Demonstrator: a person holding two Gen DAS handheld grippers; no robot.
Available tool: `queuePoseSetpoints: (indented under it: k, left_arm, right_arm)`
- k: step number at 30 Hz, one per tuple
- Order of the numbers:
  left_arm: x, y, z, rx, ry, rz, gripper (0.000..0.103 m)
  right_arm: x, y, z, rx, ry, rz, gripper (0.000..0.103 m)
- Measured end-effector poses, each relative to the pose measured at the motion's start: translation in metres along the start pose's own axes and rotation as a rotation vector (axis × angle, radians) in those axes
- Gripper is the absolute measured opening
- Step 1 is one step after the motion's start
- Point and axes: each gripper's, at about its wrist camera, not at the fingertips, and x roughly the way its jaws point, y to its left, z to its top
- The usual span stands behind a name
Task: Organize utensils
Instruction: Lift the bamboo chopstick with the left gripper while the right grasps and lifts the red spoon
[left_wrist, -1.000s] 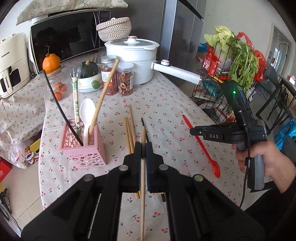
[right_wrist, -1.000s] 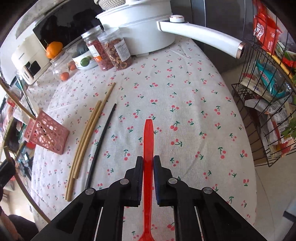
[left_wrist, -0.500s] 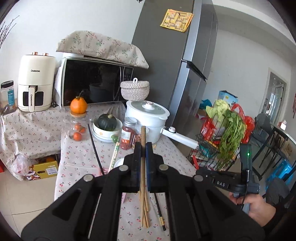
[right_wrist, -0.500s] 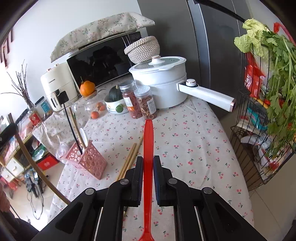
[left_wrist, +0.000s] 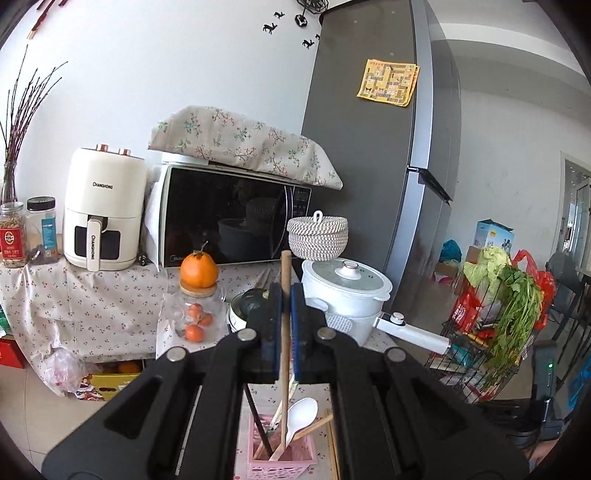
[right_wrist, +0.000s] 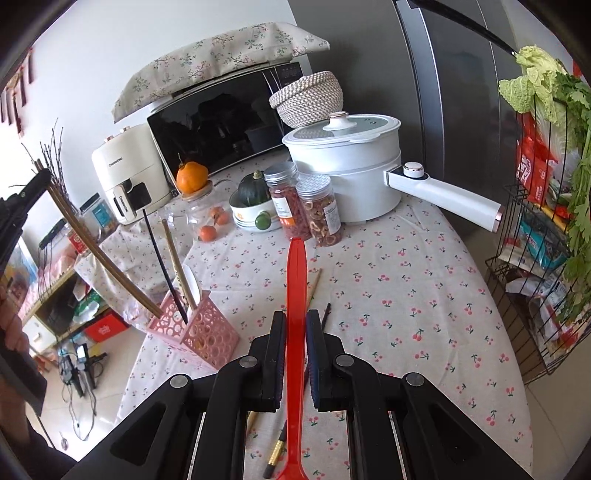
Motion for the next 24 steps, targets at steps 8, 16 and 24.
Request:
queuePoseSetpoints:
  k: [8,16,24]
  left_arm:
    - [0.042,0.005,-0.032,-0.003,0.195,0.014,0.005]
    - [0.026,0.020,-0.032,-0.084,0.274,0.030,0.068]
    - [0.008,0.068,-0.049,-0.171,0.476,0.178,0.088]
  right_arm:
    - [-0.010,0.011,0.000,-0.011,-0.102,-0.007,0.011]
    - [-0.028,0.045,0.005,-0.029,-0.241,0.019,0.011]
    - [-0.020,0.104,0.025,-0.027,-0.371,0.064,0.011]
